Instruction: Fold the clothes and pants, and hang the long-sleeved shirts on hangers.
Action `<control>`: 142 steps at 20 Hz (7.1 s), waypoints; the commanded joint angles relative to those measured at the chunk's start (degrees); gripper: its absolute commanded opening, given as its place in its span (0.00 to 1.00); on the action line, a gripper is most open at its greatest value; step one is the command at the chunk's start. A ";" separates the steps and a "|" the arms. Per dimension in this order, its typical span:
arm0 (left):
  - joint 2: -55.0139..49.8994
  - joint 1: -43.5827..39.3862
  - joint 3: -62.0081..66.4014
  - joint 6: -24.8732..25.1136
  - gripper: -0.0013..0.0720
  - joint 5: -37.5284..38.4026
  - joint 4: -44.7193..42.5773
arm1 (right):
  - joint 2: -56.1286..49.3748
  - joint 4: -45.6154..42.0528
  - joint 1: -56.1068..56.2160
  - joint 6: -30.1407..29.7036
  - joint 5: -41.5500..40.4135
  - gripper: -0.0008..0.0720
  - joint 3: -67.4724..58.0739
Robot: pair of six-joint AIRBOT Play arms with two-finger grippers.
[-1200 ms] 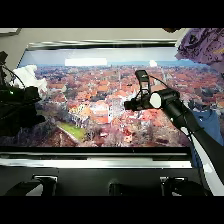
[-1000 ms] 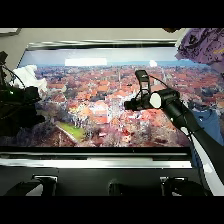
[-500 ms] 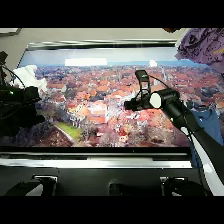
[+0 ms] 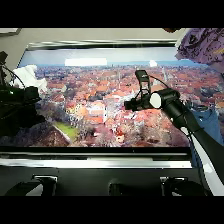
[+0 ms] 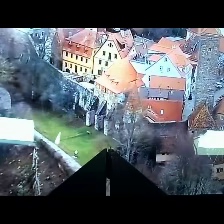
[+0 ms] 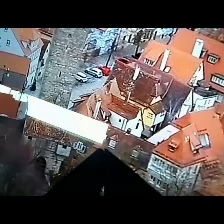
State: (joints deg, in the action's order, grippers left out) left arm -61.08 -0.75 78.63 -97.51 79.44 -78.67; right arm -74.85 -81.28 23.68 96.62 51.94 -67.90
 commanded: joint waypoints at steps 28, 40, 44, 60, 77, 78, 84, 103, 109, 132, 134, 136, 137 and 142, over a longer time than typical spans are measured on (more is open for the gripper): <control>-33.62 34.95 -8.50 -11.96 0.21 -38.34 -13.79 | -0.04 0.02 0.04 0.00 3.50 0.22 -0.07; -11.06 4.87 -8.81 -6.95 0.05 -13.66 9.05 | -0.02 0.02 0.04 0.02 15.04 0.22 -0.07; -11.06 -17.14 -8.81 -15.06 0.05 -18.05 9.88 | -0.02 -0.61 0.04 -0.11 23.37 0.22 -0.07; -21.75 -13.11 5.88 2.12 0.89 -1.42 4.57 | 4.61 -2.89 -8.48 -3.06 23.45 0.56 2.32; -20.13 7.45 9.60 3.04 0.89 0.04 4.72 | -7.69 47.65 -3.28 -25.68 -1.66 0.60 23.50; -20.13 7.45 9.60 3.04 0.89 0.07 4.72 | -7.69 47.60 -3.30 -25.70 -1.99 0.37 23.50; -20.37 9.86 5.11 2.43 0.89 -4.70 5.46 | -5.18 44.30 -3.32 -23.61 -1.84 0.06 23.50; -37.55 7.39 -11.37 19.58 0.46 -31.98 32.68 | 4.22 34.07 -3.30 -12.92 6.62 0.06 23.50; -32.00 7.56 2.67 21.24 0.05 -28.00 32.15 | 4.26 18.36 -5.35 -9.42 10.88 0.06 10.27; 3.19 7.43 23.15 -6.91 0.05 -0.92 8.66 | 16.35 -4.22 -8.87 -3.85 19.17 0.06 -34.07; 0.46 7.15 13.88 -6.95 0.05 -1.01 11.30 | 9.20 -0.87 -8.87 -3.85 20.22 0.06 -32.24; -3.45 5.73 4.15 -6.88 0.05 -2.82 11.19 | 1.22 3.98 -8.87 -3.82 20.11 0.06 -31.26; -5.97 4.98 -0.70 -6.88 0.05 -5.62 11.19 | -3.32 6.34 -8.87 -3.82 19.58 0.06 -31.26; -22.64 4.02 -10.97 -6.86 0.05 -23.06 11.45 | -20.74 8.85 -8.90 -1.57 9.90 0.06 -31.26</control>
State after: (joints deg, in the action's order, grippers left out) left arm -75.31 3.73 72.99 -104.20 65.63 -67.85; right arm -86.67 -75.00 14.81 93.27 67.26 -99.31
